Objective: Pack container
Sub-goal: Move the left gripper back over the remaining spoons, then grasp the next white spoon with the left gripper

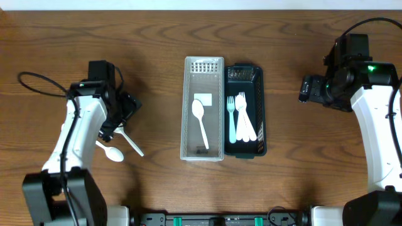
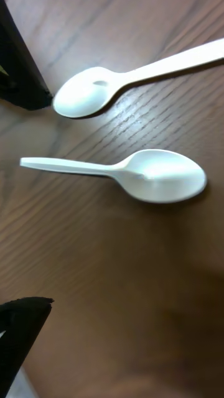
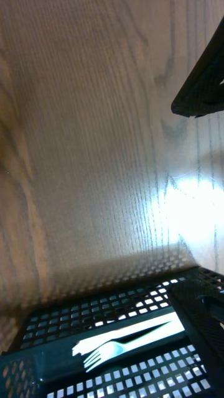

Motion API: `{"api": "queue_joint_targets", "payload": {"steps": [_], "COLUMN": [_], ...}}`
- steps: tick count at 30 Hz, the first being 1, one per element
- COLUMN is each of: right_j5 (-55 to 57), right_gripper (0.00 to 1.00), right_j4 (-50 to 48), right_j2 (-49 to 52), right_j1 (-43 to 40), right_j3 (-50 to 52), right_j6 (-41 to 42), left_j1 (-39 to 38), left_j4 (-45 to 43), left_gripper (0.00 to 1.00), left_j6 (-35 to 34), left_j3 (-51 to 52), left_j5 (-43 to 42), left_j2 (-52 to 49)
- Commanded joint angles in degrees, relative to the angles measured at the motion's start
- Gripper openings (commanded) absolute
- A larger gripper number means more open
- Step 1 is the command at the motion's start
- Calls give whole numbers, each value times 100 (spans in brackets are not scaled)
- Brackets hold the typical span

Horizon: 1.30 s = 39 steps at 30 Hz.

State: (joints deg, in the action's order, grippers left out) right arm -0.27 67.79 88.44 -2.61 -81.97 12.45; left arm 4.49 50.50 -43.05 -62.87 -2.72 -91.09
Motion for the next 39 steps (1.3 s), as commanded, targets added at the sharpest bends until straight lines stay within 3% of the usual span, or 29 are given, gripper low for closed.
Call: {"api": "queue_joint_targets", "payload": {"steps": [1,22,39], "right_j5": [-22,-22,-22], "right_gripper": [88,88,89], "right_j4": [-11,13,13], "right_j2": [-4,-4,-4], "right_j1": [-42,-42,-44], "right_j3": [-2,-2,-2], "right_j6": [-76,-76,-79], "left_j1": [142,223,219], "left_j4": [-149,-686,-850], "left_gripper": [98,99,98], "left_j6": [181,1268,1412], "left_j3": [254,356,367], "left_j5": [-79,-164,-439], "left_j2": [-208,-1266,-1266]}}
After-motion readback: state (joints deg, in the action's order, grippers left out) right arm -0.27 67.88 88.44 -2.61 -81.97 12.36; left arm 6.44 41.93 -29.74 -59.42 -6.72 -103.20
